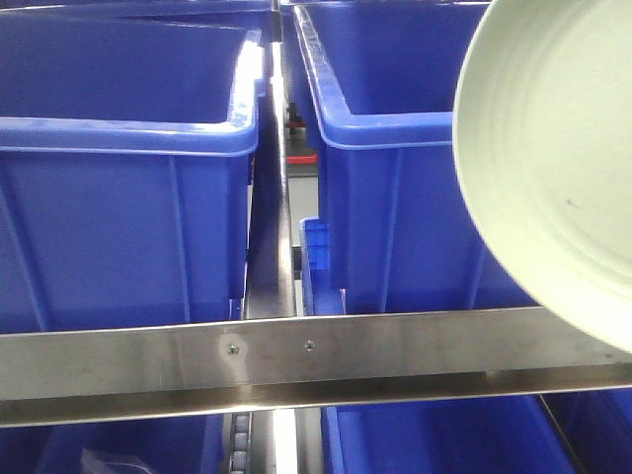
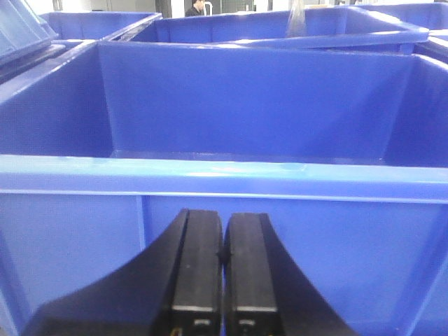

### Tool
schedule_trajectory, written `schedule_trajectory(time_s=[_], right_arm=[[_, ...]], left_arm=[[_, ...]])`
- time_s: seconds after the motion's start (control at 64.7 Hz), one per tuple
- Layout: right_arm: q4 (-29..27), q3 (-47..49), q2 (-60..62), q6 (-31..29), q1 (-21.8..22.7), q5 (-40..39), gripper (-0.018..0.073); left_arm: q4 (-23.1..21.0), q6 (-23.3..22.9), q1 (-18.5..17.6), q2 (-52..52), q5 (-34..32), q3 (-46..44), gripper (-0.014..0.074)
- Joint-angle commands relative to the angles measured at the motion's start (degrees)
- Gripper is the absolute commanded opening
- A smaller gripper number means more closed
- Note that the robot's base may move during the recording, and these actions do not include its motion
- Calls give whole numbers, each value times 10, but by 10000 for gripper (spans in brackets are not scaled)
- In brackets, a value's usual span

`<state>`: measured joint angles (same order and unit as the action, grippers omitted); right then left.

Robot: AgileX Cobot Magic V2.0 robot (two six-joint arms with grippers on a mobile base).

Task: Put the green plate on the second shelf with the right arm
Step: 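Lower the held plate with the right gripper into a blue bin, then open the right gripper to release the plate and withdraw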

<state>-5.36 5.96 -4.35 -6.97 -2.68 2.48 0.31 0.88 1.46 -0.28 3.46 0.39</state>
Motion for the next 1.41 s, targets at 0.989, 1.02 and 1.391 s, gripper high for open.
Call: schedule_trajectory(time_s=[0.989,1.02,1.391], right_arm=[[-82,334,-526,3,1,-320,50],[-87,355,-546,3,1,-321,50],[-166,509,-707,4,1,-181,50]], left_arm=[[0,-1,-1,-10,-47,24,130],[0,-1,-1,-10,-47,24,130],[0,-1,-1,-10,-47,24,130]])
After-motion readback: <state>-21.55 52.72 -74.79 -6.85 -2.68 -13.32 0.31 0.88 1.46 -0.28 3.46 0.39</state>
